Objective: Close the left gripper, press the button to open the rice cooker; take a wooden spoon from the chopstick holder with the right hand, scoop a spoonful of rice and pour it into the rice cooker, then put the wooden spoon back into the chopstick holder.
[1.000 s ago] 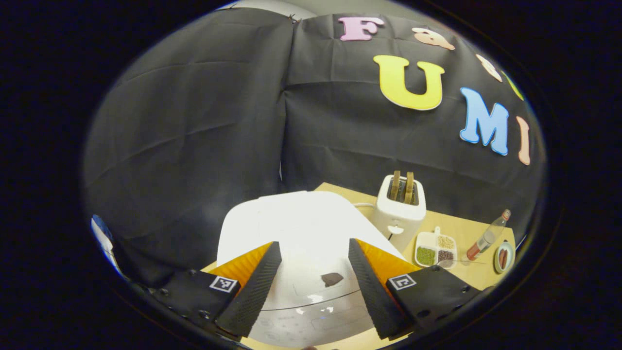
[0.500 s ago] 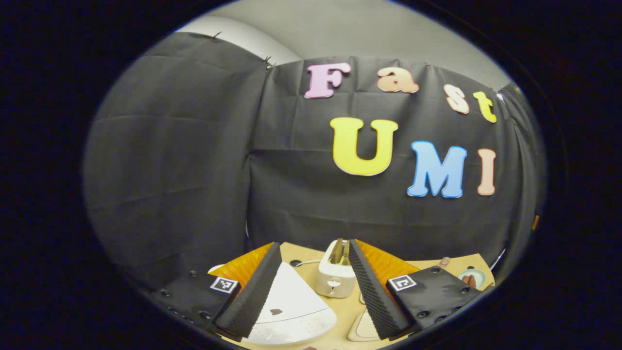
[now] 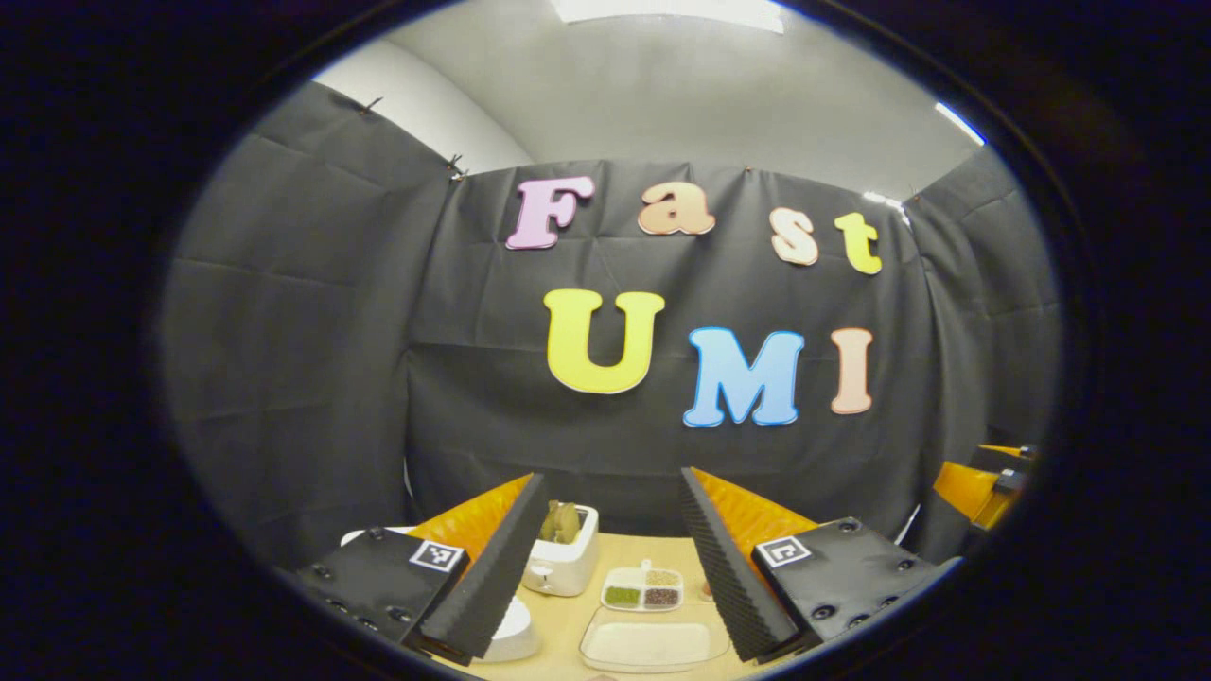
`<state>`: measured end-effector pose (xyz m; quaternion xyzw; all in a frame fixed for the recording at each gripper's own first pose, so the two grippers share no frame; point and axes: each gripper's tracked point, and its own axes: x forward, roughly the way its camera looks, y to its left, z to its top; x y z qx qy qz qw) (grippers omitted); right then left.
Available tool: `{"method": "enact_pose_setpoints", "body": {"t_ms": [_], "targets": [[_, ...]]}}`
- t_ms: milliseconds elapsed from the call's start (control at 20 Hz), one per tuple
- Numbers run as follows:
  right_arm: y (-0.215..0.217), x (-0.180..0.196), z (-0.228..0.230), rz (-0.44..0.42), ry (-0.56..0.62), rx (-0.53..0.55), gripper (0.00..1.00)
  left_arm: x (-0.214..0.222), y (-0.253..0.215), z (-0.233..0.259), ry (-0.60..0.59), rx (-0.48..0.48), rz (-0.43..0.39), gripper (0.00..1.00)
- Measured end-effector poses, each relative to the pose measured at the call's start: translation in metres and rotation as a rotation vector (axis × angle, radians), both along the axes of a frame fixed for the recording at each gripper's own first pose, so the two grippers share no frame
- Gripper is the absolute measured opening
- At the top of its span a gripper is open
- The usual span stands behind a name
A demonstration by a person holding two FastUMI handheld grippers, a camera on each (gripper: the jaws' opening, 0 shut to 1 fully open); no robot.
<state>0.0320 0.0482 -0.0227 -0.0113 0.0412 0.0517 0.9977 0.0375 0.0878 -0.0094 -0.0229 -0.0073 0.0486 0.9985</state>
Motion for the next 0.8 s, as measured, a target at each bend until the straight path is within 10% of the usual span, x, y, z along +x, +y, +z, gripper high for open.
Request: {"method": "enact_pose_setpoints", "body": {"t_ms": [800], "targets": [[0.001, -0.005, 0.009, -0.042, -0.015, 0.011, 0.98, -0.008, -0.037, 0.008, 0.013, 0.053, -0.100, 0.96]]}}
